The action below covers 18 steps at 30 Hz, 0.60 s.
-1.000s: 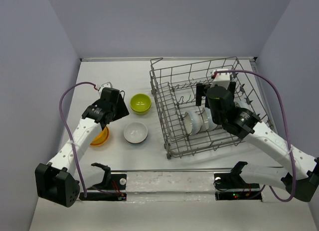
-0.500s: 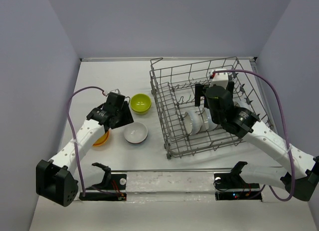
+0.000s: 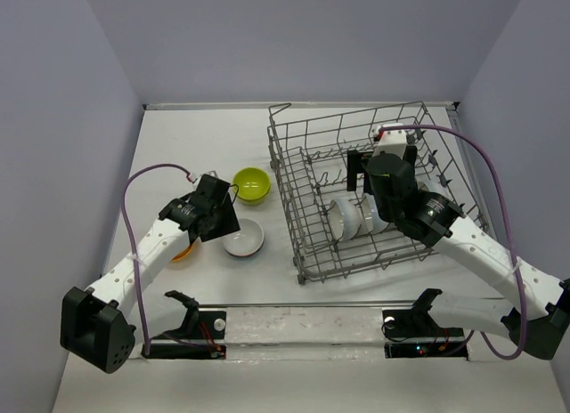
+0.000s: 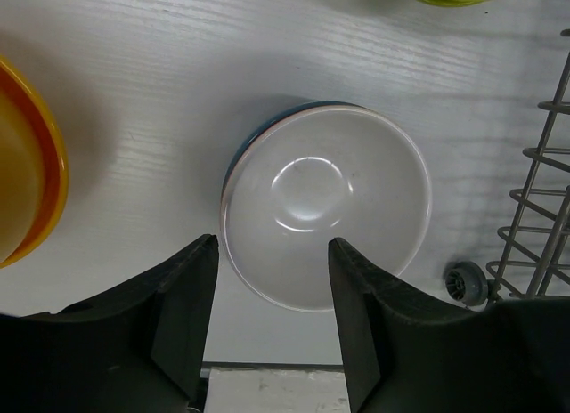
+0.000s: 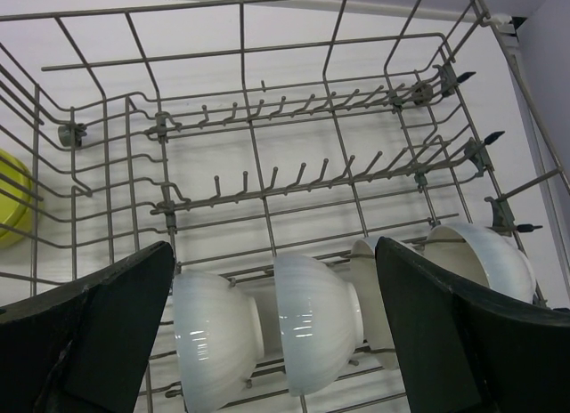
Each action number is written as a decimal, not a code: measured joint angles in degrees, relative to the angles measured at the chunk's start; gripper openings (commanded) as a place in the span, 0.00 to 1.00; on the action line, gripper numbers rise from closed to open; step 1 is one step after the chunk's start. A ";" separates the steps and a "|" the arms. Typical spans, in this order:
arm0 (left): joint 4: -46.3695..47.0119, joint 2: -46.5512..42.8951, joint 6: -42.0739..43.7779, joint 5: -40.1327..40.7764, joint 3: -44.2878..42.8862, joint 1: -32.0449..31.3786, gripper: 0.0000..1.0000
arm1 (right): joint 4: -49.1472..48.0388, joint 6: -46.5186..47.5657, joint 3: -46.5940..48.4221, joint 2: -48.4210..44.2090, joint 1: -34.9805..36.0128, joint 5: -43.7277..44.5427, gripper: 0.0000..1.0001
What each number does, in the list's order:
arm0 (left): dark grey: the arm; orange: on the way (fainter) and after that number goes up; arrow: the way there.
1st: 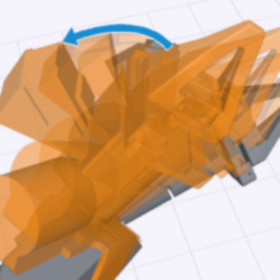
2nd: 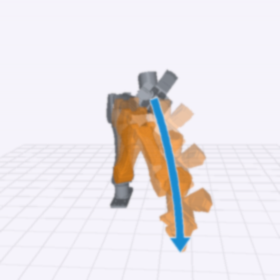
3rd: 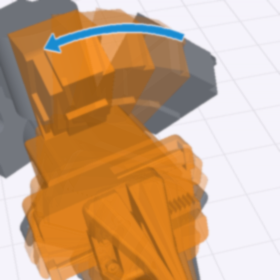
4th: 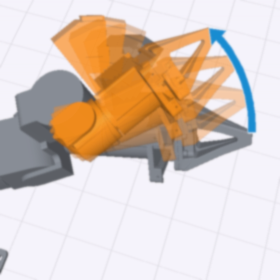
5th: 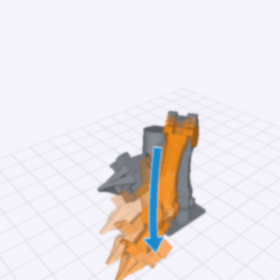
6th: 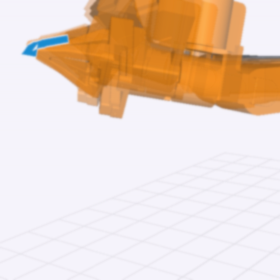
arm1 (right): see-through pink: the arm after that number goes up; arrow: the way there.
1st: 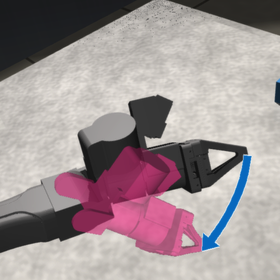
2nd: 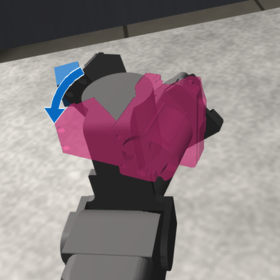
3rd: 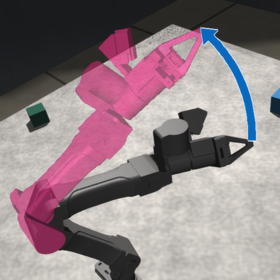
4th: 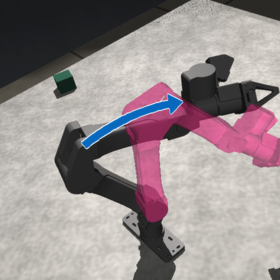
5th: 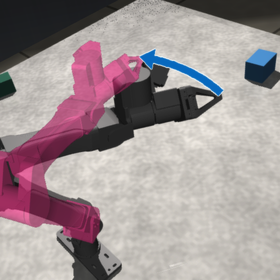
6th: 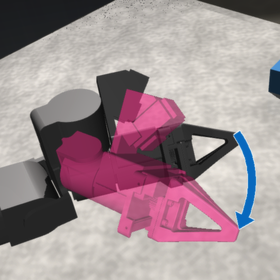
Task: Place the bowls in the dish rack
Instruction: Pick up the bowl from the bowl.
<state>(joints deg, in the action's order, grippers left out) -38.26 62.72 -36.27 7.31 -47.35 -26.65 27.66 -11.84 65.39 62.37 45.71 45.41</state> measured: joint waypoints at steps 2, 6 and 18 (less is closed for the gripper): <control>-0.52 -0.42 -0.24 0.42 -0.02 -0.02 0.61 | -0.04 0.00 0.00 0.00 0.00 -0.24 1.00; -1.09 -0.42 -0.35 0.46 -0.02 -0.02 0.61 | -0.28 -0.02 -0.39 0.00 0.00 -0.79 1.00; -1.88 -0.39 -2.93 0.22 3.19 -1.07 0.53 | -0.28 0.00 -0.66 -0.04 0.00 -1.79 1.00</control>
<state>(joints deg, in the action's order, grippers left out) -40.14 62.33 -39.20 7.53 -44.16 -27.73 27.38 -11.84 64.73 62.33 45.71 43.62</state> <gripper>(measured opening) 0.538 0.997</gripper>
